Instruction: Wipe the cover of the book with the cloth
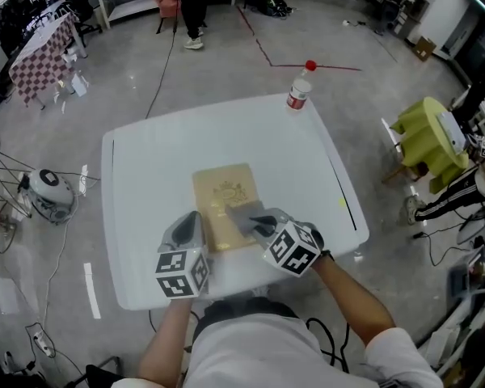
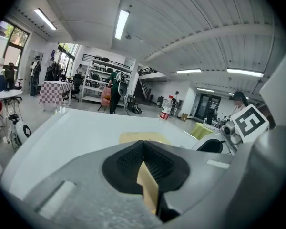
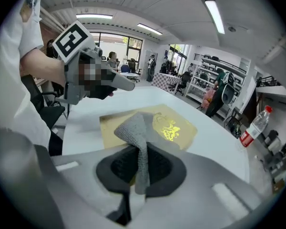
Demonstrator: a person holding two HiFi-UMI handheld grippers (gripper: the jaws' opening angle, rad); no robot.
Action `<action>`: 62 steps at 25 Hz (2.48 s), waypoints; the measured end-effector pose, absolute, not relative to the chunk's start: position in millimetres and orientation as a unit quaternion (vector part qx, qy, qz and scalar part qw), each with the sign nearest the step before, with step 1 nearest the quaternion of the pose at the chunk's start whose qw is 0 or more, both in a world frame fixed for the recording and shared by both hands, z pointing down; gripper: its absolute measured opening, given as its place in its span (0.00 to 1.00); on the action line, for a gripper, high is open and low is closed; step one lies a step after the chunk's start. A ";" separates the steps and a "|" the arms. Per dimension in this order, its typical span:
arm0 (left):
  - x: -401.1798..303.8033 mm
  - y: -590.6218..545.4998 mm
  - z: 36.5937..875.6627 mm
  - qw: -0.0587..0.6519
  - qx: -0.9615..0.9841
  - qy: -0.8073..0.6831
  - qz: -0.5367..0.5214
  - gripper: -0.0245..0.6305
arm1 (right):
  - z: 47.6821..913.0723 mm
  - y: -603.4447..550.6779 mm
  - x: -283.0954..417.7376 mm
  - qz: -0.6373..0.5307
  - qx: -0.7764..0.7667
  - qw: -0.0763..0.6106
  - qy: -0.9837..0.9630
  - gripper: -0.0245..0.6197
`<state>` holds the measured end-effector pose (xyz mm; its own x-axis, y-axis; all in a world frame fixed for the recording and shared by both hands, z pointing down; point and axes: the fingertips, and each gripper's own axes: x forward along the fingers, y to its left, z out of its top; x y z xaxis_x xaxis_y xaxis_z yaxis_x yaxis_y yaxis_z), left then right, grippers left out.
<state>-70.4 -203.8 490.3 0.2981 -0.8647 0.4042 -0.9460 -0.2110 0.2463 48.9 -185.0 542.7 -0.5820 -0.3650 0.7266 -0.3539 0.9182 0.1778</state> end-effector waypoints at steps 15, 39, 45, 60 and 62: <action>-67.6 -209.2 490.5 0.227 0.776 -0.582 0.086 0.05 | 512.0 -171.3 37.5 -0.030 0.188 0.396 -0.898 0.06; -115.0 -166.1 488.2 0.216 0.741 -0.629 0.094 0.05 | 537.3 -269.5 -56.0 -0.084 0.187 0.429 -0.880 0.06; -114.2 -171.6 487.6 0.216 0.743 -0.627 0.088 0.05 | 542.6 -225.7 -39.3 -0.072 0.154 0.427 -0.888 0.06; -99.3 -186.0 490.7 0.223 0.753 -0.613 0.090 0.05 | 539.9 -131.8 -11.0 -0.031 0.032 0.424 -0.905 0.06; -99.1 -187.3 491.5 0.224 0.753 -0.613 0.090 0.05 | 541.0 -123.8 -8.4 -0.029 0.008 0.428 -0.903 0.06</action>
